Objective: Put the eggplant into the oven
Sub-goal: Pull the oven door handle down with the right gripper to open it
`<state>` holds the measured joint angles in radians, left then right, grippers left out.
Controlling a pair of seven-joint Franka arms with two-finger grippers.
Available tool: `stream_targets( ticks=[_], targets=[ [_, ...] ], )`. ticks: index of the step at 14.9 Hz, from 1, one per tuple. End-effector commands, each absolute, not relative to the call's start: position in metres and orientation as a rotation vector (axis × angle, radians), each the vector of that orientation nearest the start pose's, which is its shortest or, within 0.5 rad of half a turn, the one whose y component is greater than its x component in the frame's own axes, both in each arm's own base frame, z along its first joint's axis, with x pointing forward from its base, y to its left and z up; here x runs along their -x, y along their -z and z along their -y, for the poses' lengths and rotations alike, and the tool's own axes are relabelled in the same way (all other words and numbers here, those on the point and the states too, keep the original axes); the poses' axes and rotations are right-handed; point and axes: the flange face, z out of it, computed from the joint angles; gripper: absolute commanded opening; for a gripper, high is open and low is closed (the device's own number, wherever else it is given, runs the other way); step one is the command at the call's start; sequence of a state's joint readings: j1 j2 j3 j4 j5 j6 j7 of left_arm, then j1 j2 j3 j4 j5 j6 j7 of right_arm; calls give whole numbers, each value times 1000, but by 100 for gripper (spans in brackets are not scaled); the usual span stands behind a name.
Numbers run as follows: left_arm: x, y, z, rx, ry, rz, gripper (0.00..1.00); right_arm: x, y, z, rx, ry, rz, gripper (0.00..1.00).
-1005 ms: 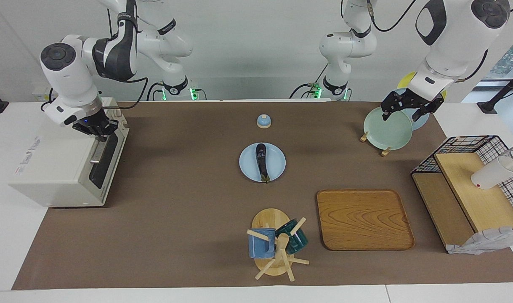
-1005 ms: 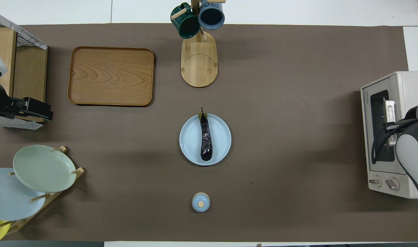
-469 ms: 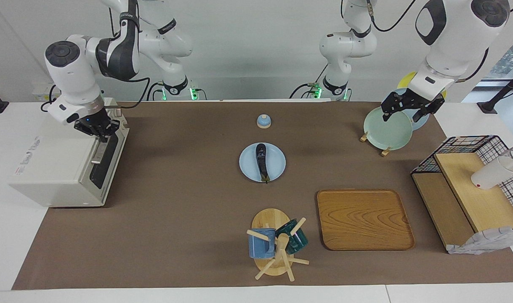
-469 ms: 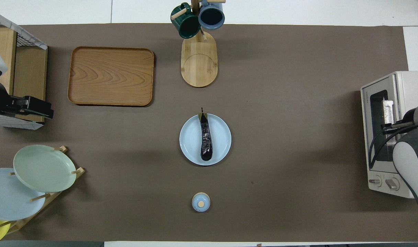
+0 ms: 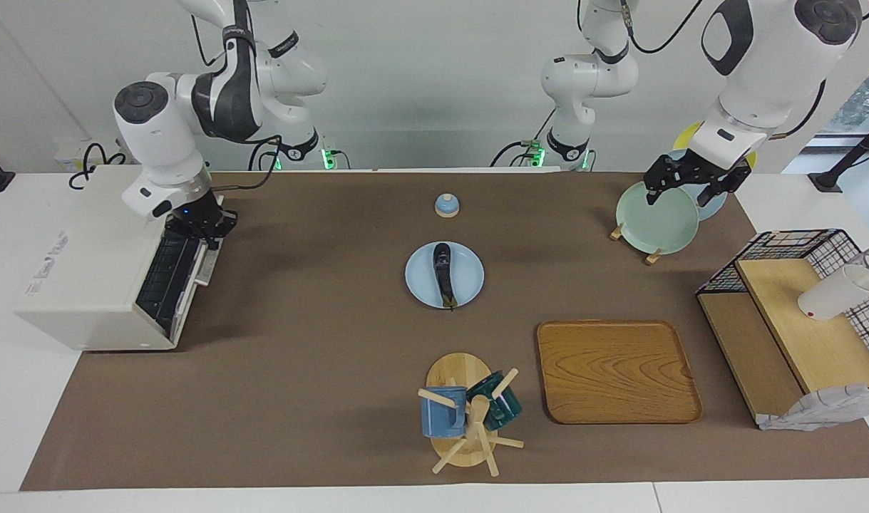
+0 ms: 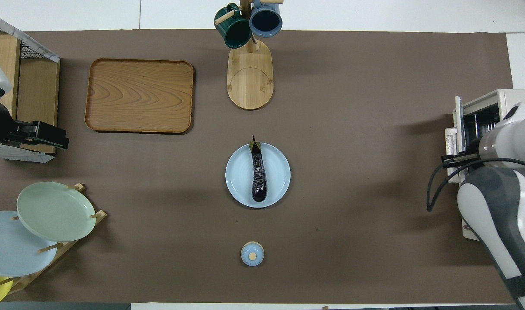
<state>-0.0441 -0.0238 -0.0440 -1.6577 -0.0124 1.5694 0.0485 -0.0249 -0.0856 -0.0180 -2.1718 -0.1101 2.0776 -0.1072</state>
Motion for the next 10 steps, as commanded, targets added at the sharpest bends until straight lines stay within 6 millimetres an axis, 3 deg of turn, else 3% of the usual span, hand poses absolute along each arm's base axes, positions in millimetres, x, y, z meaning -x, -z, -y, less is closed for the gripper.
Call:
stream_targets(
  ticks=[1,5,7,10],
  targets=[
    [-532,-605,49,3124,-111,-242,100,-542,-372,41,3237,37,161,0],
    [-531,-606,50,3126,-103,-223,100,-535,-346,7,3224,146,102,0],
    [-531,-606,50,3126,-103,-223,100,-535,-328,8,3222,136,94,0],
    [-532,-606,50,3127,-91,-228,100,-535,-321,5,3220,133,65,0]
  ],
)
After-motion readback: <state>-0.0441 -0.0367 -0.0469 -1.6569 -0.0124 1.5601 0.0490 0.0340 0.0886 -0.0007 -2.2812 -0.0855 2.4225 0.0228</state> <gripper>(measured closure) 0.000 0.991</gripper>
